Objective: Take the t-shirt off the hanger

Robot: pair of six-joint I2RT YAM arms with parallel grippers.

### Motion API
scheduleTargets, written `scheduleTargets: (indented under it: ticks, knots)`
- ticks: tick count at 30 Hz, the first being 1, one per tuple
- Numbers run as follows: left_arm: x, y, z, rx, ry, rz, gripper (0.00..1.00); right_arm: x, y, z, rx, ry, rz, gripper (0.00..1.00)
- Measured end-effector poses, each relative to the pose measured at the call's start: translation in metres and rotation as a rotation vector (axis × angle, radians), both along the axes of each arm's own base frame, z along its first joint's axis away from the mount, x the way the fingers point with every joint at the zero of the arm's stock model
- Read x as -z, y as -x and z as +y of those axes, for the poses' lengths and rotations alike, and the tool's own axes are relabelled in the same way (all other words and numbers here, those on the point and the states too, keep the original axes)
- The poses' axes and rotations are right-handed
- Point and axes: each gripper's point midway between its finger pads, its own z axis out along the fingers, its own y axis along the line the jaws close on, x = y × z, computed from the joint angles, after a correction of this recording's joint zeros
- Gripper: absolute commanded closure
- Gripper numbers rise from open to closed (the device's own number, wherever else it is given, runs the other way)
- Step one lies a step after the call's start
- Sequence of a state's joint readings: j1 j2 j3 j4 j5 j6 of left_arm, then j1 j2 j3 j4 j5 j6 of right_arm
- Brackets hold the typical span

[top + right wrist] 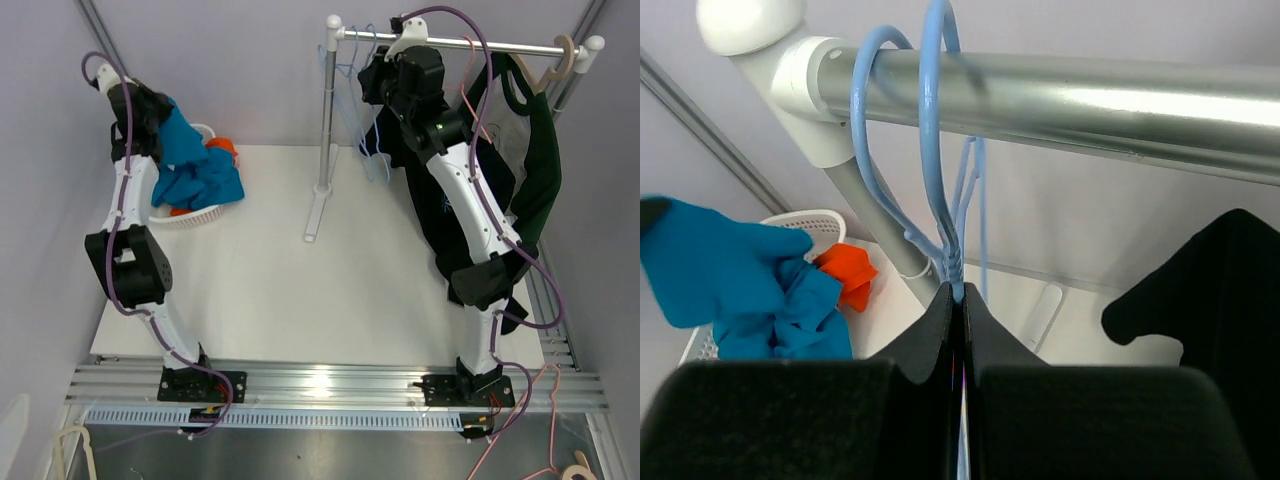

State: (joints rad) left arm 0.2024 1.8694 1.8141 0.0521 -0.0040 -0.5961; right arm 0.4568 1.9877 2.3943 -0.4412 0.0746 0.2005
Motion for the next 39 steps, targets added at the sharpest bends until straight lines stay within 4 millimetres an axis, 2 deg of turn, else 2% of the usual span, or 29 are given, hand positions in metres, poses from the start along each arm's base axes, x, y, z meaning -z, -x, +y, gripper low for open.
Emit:
scheduleTargets:
  ticks: [3,6,8,10,11,12,13,14,15,16,18,21,22,25,28,30,31,32,34,35,37,39]
  knots:
    - [0.068,-0.002,0.008,-0.067,0.122,0.181,0.99,0.0,0.001,0.002,-0.004,0.0,-0.001,1.0]
    - [0.119,0.001,0.01,-0.105,0.212,0.321,0.99,0.002,0.0,0.003,-0.005,0.002,0.002,1.0]
    - [0.146,0.003,0.01,-0.115,0.255,0.394,0.95,0.004,-0.001,0.003,-0.003,0.004,0.006,1.0]
    - [0.171,0.003,0.006,-0.095,0.309,0.461,0.78,0.007,-0.002,0.005,-0.005,0.009,0.011,1.0]
    - [0.18,0.003,0.004,-0.078,0.336,0.486,0.6,0.009,-0.003,0.005,-0.002,0.011,0.014,1.0]
    - [0.188,0.002,0.002,-0.06,0.366,0.51,0.5,0.01,-0.004,0.005,-0.001,0.014,0.015,1.0]
    - [0.196,0.002,0.003,-0.054,0.396,0.537,0.33,0.012,-0.005,0.005,0.0,0.018,0.017,1.0]
    - [0.2,0.0,0.004,-0.042,0.414,0.554,0.01,0.013,-0.005,0.004,0.002,0.023,0.019,0.97]
    - [0.201,-0.002,0.007,-0.037,0.424,0.564,0.01,0.013,-0.006,0.004,0.005,0.027,0.019,0.83]
    - [0.2,-0.002,0.007,-0.032,0.437,0.569,0.01,0.013,-0.007,0.004,0.008,0.028,0.02,0.77]
    - [0.19,0.0,0.009,-0.029,0.437,0.567,0.01,0.014,-0.008,0.002,0.017,0.037,0.02,0.62]
    - [0.154,0.002,0.001,-0.005,0.403,0.517,0.0,0.016,-0.01,-0.006,0.039,0.055,0.024,0.6]
    - [0.136,0.005,-0.005,0.007,0.379,0.497,0.01,0.016,-0.01,-0.008,0.044,0.057,0.027,0.59]
    - [0.067,0.023,-0.03,0.049,0.296,0.407,0.0,0.016,-0.01,-0.023,0.067,0.064,0.043,0.39]
    - [-0.019,0.06,-0.066,0.118,0.229,0.273,0.0,0.011,-0.002,-0.051,0.108,0.083,0.067,0.38]
    - [-0.069,0.096,-0.089,0.168,0.196,0.183,0.01,0.0,0.009,-0.077,0.143,0.086,0.077,0.38]
    - [-0.09,0.12,-0.099,0.192,0.181,0.139,0.0,-0.005,0.014,-0.084,0.153,0.084,0.077,0.38]
    - [-0.103,0.142,-0.107,0.21,0.168,0.109,0.01,-0.018,0.025,-0.105,0.176,0.078,0.067,0.38]
    - [-0.121,0.186,-0.124,0.249,0.141,0.051,0.01,-0.039,0.048,-0.133,0.207,0.067,0.046,0.3]
    - [-0.122,0.203,-0.131,0.261,0.126,0.026,0.0,-0.049,0.059,-0.146,0.226,0.065,0.031,0.3]
    - [-0.107,0.237,-0.155,0.318,0.098,0.033,0.0,-0.068,0.083,-0.165,0.255,0.069,-0.003,0.29]
    - [-0.087,0.262,-0.177,0.379,0.064,0.055,0.0,-0.081,0.099,-0.176,0.273,0.079,-0.03,0.28]
